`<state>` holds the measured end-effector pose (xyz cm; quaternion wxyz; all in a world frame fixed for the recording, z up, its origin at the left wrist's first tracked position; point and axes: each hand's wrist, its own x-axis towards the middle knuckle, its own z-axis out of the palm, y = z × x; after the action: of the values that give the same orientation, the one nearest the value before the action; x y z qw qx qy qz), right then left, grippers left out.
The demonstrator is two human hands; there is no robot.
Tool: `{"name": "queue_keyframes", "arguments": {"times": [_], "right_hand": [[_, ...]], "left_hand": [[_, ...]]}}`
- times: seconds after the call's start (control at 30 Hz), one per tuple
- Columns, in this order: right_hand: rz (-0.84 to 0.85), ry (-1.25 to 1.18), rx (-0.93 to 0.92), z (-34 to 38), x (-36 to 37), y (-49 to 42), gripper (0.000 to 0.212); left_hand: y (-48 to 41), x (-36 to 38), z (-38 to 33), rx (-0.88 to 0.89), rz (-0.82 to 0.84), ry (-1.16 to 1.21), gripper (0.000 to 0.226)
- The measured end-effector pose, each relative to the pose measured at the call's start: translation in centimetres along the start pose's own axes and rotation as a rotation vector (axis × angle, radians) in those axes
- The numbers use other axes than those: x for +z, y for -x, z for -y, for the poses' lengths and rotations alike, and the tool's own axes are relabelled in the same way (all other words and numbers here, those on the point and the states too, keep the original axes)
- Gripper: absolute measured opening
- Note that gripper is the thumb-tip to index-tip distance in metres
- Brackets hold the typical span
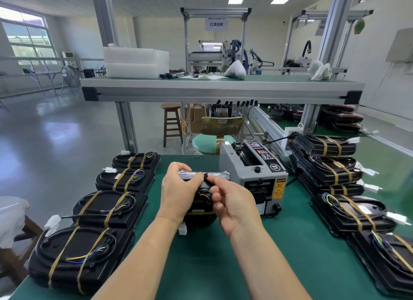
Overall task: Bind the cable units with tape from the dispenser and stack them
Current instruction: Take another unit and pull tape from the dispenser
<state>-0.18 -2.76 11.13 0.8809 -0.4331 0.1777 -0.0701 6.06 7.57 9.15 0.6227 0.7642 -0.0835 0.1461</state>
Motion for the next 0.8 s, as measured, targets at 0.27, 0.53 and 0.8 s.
{"name": "queue_keyframes", "arguments": {"times": [0.27,0.53,0.8], "right_hand": [[-0.253,0.39,-0.452,-0.4,-1.4,-2.2,0.009],[-0.129,0.311,-0.294,-1.7,-1.0,-3.2,0.012],[-0.068,0.286,-0.257,-1.7,-0.5,-2.8,0.025]], "left_hand": [[-0.5,-0.4,0.3,-0.061,-0.004,0.059,0.033],[-2.3,-2.8,-0.8,-0.052,0.241,-0.109,0.045],[-3.1,-1.7,-3.7,0.432,0.495,-1.259,0.048]]}}
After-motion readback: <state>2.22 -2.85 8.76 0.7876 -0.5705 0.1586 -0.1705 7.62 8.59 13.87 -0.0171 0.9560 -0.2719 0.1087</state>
